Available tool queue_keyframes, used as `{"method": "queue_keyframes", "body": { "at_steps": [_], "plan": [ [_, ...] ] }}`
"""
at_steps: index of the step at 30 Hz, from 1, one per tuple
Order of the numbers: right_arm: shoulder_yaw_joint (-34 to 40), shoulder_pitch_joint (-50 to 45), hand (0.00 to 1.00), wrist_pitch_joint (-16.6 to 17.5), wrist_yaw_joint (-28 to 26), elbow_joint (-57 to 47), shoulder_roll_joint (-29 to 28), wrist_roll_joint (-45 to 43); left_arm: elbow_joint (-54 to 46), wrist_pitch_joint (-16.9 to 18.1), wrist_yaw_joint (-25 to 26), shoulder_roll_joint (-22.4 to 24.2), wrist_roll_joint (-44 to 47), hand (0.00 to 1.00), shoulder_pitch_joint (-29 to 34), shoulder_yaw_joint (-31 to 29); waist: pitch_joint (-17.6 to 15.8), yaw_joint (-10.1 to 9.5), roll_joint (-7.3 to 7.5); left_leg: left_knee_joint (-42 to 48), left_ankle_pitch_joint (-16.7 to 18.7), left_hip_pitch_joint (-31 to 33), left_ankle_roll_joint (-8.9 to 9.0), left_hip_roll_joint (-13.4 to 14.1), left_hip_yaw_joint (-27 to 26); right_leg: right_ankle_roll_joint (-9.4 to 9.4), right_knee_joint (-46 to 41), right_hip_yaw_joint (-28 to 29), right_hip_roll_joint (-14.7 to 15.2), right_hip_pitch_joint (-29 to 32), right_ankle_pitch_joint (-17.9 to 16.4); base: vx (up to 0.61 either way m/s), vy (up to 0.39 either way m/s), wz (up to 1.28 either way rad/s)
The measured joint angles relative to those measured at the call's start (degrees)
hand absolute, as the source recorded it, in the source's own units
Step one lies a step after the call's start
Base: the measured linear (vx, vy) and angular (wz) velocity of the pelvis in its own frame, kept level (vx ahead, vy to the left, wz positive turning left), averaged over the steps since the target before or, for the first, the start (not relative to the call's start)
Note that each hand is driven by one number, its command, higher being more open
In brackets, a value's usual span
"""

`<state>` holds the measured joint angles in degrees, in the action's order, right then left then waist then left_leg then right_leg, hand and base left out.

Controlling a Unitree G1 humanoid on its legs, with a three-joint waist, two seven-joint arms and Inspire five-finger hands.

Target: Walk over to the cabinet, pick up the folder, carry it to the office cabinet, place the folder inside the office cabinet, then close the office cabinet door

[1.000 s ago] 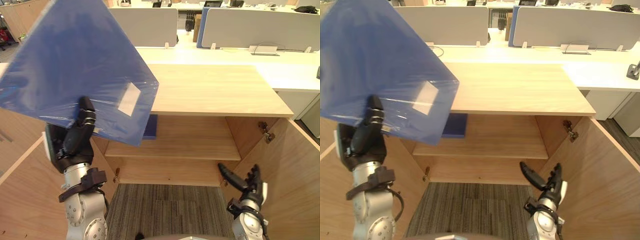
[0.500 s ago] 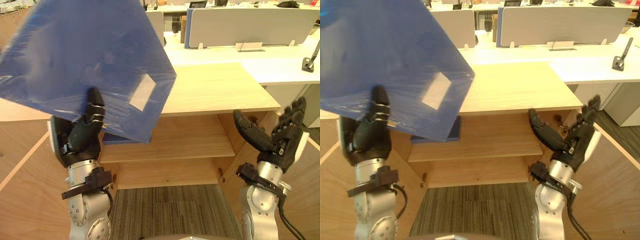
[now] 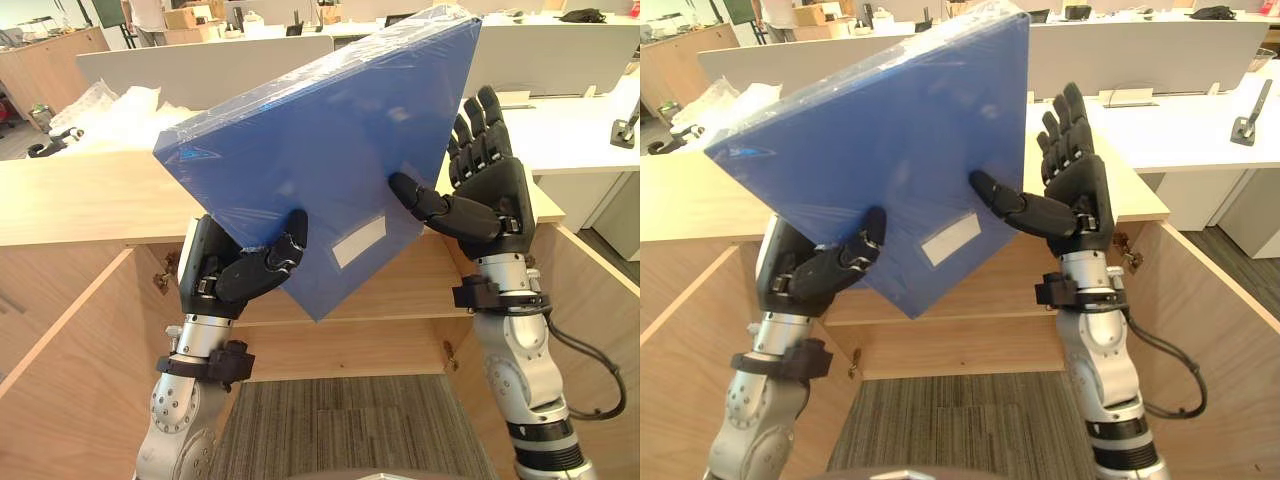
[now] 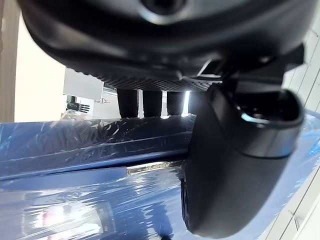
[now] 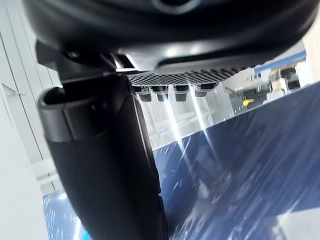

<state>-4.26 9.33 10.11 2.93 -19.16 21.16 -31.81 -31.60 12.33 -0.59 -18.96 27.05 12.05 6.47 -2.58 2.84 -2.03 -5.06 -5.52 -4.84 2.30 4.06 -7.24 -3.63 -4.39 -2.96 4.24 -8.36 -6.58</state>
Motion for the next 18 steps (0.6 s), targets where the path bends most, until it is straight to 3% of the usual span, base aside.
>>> {"method": "queue_keyframes", "body": {
  "at_steps": [9,10,12,18],
  "plan": [
    [-4.0,9.4,1.00,0.1,-9.1,3.7,15.5,-8.9,1.7,1.7,-2.6,-12.5,9.5,0.00,-2.4,-0.1,0.7,-0.08,-0.14,-0.3,-0.5,0.3,-0.19,0.0,0.1,-0.20,0.0,-0.1,0.0,0.3,0.4,-0.04,0.003,0.01],
    [-4.8,10.4,0.00,0.2,-9.9,4.1,17.1,-9.3,2.2,2.1,-3.2,-14.0,10.3,0.00,-2.5,-0.1,0.9,-0.08,-0.02,-0.3,-0.5,0.4,-0.14,0.0,0.2,-0.16,0.1,-0.1,0.0,0.3,0.4,-0.03,0.003,0.02],
    [-6.7,11.8,0.00,0.2,-11.2,4.9,19.9,-11.1,2.8,2.5,-3.9,-16.2,12.0,0.00,-2.6,-0.2,1.2,-0.08,0.05,-0.3,-0.6,0.6,-0.12,0.0,0.2,-0.14,0.2,-0.1,0.0,0.4,0.5,-0.02,0.002,0.00],
    [-17.7,16.9,0.00,-0.2,-16.1,7.6,35.2,-16.2,7.8,3.8,-6.5,-24.5,16.6,0.00,-4.1,0.5,2.1,-1.04,0.67,-0.3,-1.1,1.6,-0.14,0.0,0.3,-0.14,0.3,-0.2,0.0,1.4,1.0,-0.04,0.007,0.01]
  ]
}}
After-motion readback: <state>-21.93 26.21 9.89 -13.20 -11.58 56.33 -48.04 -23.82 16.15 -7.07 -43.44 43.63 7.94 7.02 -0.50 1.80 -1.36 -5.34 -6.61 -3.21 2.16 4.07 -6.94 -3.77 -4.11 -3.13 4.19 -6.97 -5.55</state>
